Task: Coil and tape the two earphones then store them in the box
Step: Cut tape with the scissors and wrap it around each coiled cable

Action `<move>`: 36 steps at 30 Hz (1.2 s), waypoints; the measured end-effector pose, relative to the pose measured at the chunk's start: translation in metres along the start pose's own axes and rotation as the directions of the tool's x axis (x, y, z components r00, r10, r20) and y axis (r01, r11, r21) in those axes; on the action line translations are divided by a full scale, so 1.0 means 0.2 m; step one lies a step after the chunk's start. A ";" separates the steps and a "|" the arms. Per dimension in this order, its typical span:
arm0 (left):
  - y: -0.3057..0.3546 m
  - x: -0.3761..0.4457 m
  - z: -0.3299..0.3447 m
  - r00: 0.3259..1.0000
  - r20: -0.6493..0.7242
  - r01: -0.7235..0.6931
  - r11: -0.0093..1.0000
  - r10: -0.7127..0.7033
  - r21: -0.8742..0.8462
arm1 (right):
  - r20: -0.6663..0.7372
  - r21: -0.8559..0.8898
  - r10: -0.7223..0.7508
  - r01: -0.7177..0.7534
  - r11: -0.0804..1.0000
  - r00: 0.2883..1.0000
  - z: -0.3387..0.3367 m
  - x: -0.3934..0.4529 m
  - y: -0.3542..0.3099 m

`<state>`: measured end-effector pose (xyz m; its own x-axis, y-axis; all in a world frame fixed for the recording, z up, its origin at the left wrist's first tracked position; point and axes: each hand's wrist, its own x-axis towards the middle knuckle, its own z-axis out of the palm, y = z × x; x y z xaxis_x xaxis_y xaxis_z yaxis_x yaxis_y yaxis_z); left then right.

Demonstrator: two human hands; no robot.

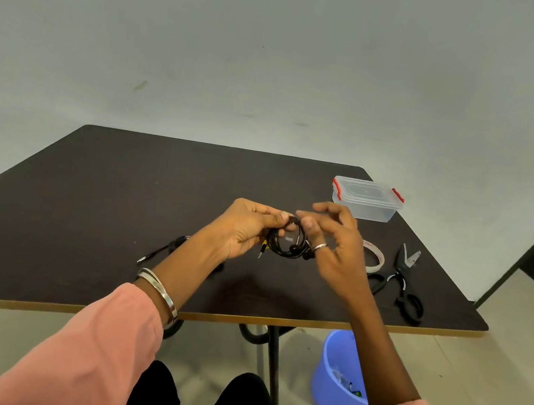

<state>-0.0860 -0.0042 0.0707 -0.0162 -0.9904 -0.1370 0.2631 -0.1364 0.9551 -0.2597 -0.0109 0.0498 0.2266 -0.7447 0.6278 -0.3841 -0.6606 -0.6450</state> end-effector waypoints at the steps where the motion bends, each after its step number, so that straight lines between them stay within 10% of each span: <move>1: 0.00 0.00 0.00 1.000 0.004 -0.005 1.000 0.005 0.014 | -0.081 0.054 0.052 -0.048 0.997 0.995 0.00 0.01 -0.01; 5: -0.01 0.00 0.02 0.999 0.034 -0.043 0.996 0.040 0.081 | -0.018 0.176 0.292 -0.284 0.942 0.956 0.01 0.05 -0.02; 21: -0.05 -0.01 0.01 0.992 -0.009 -0.118 0.970 0.123 0.211 | 0.163 0.519 0.488 -0.495 0.696 0.857 0.04 0.03 -0.02; 30: -0.07 -0.01 0.02 0.986 -0.019 -0.156 0.954 0.166 0.256 | 0.135 0.363 0.460 -0.476 0.801 0.878 0.10 0.00 0.00; 36: -0.09 0.00 0.01 0.982 -0.044 -0.163 0.939 0.185 0.302 | 0.007 -0.022 0.150 -0.150 0.988 0.989 0.11 -0.01 0.03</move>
<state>-0.0935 -0.0019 0.0534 0.0756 -0.9967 0.0305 -0.0411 0.0274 0.9988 -0.2422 -0.0158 0.0347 0.1728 -0.8363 0.5203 -0.4336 -0.5389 -0.7222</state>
